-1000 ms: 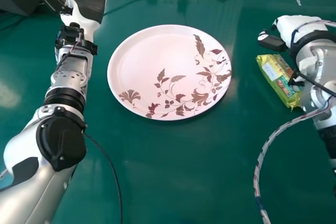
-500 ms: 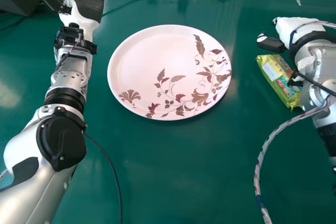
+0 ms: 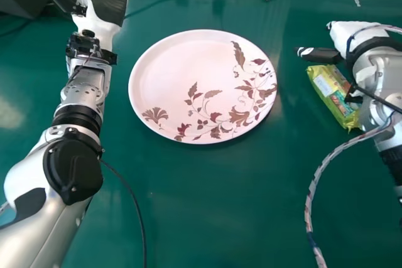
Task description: Pick up biscuit and place it in the plate
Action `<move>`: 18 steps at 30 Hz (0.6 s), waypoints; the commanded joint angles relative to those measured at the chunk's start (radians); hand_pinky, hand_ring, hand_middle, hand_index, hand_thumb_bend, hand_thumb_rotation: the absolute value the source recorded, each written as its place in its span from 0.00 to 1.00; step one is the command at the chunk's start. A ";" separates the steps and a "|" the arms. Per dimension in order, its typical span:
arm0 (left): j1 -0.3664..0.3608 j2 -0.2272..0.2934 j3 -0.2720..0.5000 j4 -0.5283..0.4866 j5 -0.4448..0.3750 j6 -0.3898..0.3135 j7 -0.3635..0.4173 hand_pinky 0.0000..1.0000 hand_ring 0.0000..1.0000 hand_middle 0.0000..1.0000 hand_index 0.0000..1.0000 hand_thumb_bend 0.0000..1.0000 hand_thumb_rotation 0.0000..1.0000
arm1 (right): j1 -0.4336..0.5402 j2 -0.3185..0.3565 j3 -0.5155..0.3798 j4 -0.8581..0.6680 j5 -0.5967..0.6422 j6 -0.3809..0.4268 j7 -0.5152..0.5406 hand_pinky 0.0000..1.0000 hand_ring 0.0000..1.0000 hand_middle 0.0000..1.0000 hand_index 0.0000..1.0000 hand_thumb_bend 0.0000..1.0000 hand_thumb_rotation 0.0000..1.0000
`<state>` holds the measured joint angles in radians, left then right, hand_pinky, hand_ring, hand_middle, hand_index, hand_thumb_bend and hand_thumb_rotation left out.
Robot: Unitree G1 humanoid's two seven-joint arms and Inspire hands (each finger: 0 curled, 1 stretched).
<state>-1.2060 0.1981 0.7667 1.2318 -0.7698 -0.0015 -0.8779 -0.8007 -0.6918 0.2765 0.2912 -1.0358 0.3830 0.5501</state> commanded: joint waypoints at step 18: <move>-0.009 0.037 -0.002 0.050 0.012 0.059 -0.113 0.92 0.92 0.99 1.00 1.00 0.73 | -0.023 -0.037 0.017 0.002 0.010 0.025 0.067 0.87 1.00 1.00 1.00 1.00 0.71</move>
<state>-1.2060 0.2259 0.7661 1.2719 -0.7643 0.0552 -0.9936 -0.8074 -0.7134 0.2853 0.2936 -1.0249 0.4009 0.6065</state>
